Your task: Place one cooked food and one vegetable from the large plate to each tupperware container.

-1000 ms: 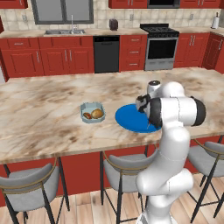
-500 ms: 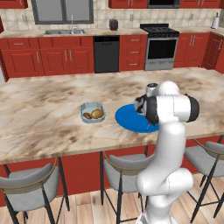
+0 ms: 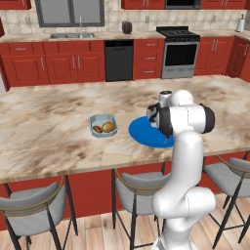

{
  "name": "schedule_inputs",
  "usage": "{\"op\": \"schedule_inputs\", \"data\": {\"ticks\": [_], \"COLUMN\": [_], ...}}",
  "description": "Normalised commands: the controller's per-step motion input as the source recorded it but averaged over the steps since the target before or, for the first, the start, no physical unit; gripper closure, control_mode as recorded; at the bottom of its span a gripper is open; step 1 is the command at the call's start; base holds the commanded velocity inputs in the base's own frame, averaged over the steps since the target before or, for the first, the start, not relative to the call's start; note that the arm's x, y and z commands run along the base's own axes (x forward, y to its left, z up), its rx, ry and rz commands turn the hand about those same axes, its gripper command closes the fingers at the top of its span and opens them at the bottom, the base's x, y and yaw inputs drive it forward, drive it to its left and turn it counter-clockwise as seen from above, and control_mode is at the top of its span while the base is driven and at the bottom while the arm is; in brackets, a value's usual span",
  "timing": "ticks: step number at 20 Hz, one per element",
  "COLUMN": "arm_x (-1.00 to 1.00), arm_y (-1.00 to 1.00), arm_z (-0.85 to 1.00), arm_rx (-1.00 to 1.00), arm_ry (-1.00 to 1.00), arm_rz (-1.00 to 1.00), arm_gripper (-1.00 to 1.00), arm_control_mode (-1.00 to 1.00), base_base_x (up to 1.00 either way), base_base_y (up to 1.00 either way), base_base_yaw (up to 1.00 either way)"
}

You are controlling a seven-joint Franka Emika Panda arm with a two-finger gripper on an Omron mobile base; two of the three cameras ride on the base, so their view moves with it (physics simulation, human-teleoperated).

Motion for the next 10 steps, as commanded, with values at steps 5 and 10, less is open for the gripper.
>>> {"op": "schedule_inputs", "data": {"ticks": [5, 10], "arm_x": [0.00, -0.07], "arm_y": [0.00, 0.00], "arm_z": [-0.11, -0.06], "arm_rx": [0.02, 0.04], "arm_ry": [0.00, -0.01], "arm_rz": [0.00, 0.00], "arm_gripper": [1.00, 1.00], "arm_control_mode": [-1.00, -1.00], "base_base_x": [0.00, 0.00], "base_base_y": [0.00, 0.00], "base_base_yaw": [0.00, 0.00]}}
